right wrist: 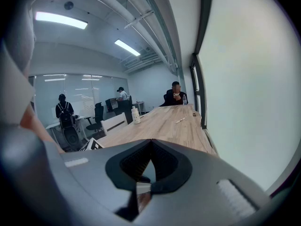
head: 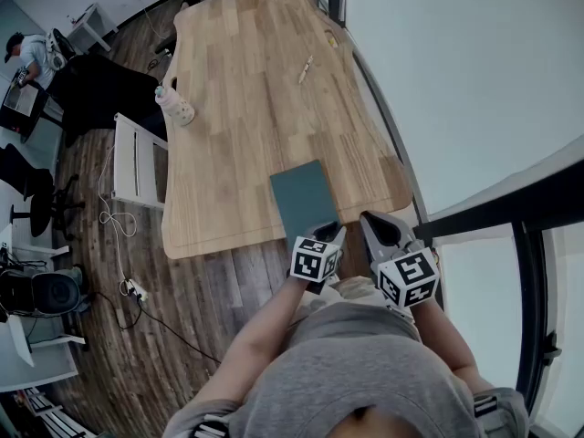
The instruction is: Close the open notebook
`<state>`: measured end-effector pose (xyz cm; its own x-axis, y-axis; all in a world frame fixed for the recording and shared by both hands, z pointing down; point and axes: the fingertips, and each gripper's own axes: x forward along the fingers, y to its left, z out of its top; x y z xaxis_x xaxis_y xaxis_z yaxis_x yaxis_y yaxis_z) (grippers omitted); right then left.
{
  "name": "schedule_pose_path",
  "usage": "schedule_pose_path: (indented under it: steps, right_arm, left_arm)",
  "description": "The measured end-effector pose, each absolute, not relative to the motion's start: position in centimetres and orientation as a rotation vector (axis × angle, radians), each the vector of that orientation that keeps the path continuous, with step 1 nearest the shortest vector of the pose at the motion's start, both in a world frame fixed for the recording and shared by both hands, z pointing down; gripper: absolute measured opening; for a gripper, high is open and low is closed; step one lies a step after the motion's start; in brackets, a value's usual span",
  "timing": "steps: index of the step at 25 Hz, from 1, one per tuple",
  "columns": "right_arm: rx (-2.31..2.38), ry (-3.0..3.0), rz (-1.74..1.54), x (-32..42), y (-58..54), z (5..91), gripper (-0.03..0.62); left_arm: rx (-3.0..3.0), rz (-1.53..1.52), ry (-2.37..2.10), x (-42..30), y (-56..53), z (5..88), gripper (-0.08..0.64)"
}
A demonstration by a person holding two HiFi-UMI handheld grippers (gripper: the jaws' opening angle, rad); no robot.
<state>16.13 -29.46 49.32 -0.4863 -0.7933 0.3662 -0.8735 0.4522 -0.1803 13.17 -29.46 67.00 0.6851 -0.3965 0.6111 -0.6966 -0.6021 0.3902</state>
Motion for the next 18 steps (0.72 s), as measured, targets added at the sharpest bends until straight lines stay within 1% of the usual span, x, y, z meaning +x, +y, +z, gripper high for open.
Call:
schedule_pose_path:
  steps: [4,8,18]
  right_arm:
    - [1.446,-2.474,0.501,15.9,-29.2,49.1,0.002]
    - [1.432,-2.484,0.491,15.2,-28.8,48.9,0.002]
    - [1.381,-2.532,0.466,11.9,-26.6,47.5,0.002]
  left_arm:
    - [2.288,0.612,-0.823,13.3,-29.3,66.4,0.085]
    - [2.32,0.567,-0.854,12.6,-29.2,64.8,0.134]
    - [2.314,0.406,-1.018,7.2,-27.5,59.6,0.138]
